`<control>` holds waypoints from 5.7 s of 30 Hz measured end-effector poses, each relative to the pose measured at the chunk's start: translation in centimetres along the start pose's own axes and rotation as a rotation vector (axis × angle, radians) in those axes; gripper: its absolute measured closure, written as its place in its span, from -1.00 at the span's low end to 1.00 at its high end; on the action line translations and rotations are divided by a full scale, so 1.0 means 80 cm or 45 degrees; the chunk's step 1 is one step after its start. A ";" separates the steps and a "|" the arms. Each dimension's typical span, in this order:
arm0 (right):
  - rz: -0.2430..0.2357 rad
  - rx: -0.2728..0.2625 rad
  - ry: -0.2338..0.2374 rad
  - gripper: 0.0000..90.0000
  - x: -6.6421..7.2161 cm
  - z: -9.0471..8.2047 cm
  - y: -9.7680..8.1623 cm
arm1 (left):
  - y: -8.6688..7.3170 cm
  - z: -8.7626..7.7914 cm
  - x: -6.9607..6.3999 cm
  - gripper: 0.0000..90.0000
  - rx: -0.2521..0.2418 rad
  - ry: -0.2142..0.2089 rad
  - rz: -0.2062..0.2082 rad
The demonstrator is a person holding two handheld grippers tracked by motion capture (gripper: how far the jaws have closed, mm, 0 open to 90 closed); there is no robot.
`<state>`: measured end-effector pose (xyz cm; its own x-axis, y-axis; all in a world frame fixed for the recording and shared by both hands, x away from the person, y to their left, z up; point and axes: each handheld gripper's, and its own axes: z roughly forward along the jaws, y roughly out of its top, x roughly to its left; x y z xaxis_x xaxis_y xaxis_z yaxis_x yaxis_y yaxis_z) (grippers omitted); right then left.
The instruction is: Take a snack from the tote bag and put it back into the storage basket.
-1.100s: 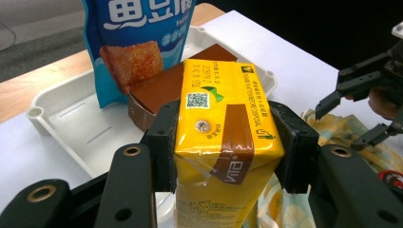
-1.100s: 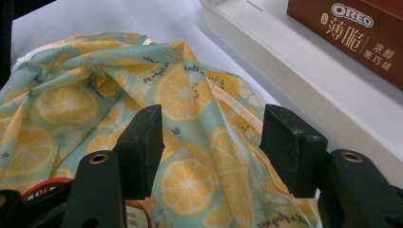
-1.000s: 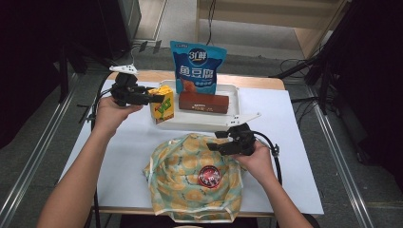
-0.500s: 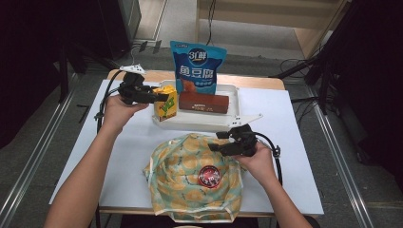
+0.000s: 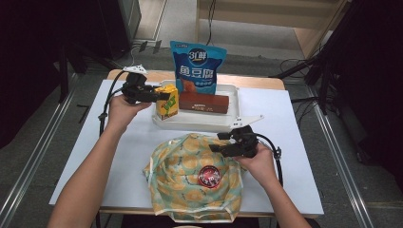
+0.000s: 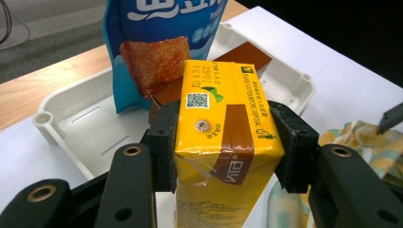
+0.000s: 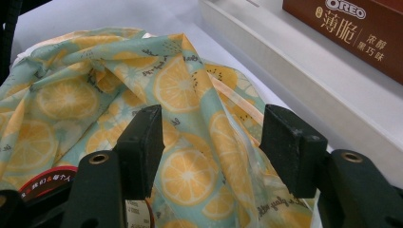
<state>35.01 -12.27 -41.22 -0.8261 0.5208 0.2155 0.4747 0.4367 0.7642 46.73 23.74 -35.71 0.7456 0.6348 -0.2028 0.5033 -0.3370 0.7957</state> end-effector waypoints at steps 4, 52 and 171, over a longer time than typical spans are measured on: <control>0.000 0.003 -0.003 -0.09 0.000 -0.001 -0.001 | -0.001 0.006 0.002 0.14 -0.004 0.018 0.025; 0.003 0.015 0.001 -0.09 -0.001 0.001 -0.003 | -0.035 0.033 0.017 0.13 0.058 -0.032 0.051; -0.011 0.005 -0.020 -0.09 -0.005 -0.002 -0.005 | -0.077 -0.002 -0.013 0.86 0.122 -0.039 -0.072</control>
<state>35.10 -12.79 -41.53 -0.8252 0.5284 0.1995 0.4688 0.4439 0.7636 42.81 25.26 -40.32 0.7271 0.6335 -0.2646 0.5834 -0.3669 0.7246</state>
